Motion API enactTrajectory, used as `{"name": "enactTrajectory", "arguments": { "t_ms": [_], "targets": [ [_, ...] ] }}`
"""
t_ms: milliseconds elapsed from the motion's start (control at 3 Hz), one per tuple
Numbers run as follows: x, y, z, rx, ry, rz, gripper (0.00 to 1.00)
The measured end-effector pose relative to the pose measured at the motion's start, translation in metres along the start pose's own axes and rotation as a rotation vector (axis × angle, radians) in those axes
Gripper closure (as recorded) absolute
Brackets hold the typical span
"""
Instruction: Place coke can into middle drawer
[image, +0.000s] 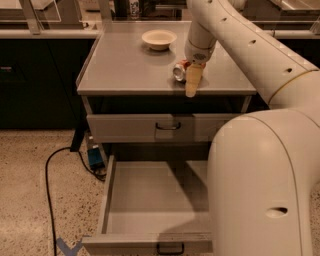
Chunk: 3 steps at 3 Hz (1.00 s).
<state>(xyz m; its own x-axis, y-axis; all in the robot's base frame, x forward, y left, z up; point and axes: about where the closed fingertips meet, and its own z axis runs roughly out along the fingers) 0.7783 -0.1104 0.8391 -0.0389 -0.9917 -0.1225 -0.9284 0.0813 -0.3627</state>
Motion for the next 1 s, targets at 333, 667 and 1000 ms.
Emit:
{"name": "enactTrajectory", "arguments": {
  "t_ms": [333,667,1000],
  "targets": [
    [0.0,0.0,0.0,0.0,0.0,0.0,0.0],
    [0.0,0.0,0.0001,0.0,0.0,0.0,0.19],
    [0.0,0.0,0.0001,0.0,0.0,0.0,0.42]
  ]
}}
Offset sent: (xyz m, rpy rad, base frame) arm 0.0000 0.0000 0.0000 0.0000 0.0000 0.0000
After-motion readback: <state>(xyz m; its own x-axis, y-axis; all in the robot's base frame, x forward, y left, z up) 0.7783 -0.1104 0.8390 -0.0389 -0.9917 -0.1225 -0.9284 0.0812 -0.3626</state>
